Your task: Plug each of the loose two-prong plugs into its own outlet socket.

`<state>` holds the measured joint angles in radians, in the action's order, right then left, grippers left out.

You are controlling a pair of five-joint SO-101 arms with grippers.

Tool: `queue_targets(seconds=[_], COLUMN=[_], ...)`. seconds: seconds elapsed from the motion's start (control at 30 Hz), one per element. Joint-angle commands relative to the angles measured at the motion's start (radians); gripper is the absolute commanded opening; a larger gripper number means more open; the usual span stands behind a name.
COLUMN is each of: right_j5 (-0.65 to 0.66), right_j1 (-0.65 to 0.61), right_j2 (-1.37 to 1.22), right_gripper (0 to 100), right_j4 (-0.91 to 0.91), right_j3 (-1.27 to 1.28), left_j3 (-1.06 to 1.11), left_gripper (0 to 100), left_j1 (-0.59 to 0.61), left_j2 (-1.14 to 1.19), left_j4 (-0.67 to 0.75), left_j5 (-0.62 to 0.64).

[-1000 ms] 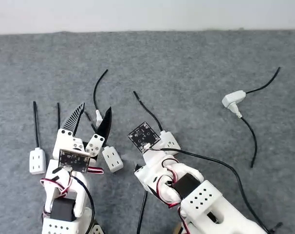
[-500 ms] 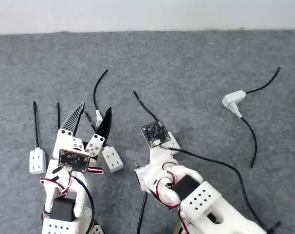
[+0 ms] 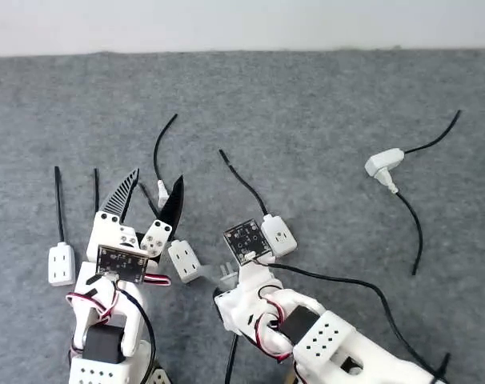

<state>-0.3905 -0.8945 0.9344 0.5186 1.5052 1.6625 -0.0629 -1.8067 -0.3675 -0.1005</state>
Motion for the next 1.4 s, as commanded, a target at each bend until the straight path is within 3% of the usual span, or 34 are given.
queue_targets(seconds=[0.0, 0.77, 1.07, 1.37], right_j5=[-0.014, -0.015, -0.012, -0.015], right_j1=[-0.010, 0.045, -0.027, 0.028], right_j2=[0.008, 0.007, 0.007, 0.007], right_gripper=[18.4, 18.0, 18.0, 17.9], right_j4=[-0.022, -0.031, -0.047, -0.073], right_j3=[-0.026, -0.006, 0.018, 0.021], left_j3=[-0.004, -0.008, -0.010, -0.010], left_gripper=[22, 22, 22, 22], left_j1=[-0.006, -0.005, -0.005, -0.005], left_j2=[-0.015, -0.015, -0.015, -0.015], left_j4=[0.032, 0.029, 0.029, 0.029], left_j5=[0.008, 0.008, 0.008, 0.008])
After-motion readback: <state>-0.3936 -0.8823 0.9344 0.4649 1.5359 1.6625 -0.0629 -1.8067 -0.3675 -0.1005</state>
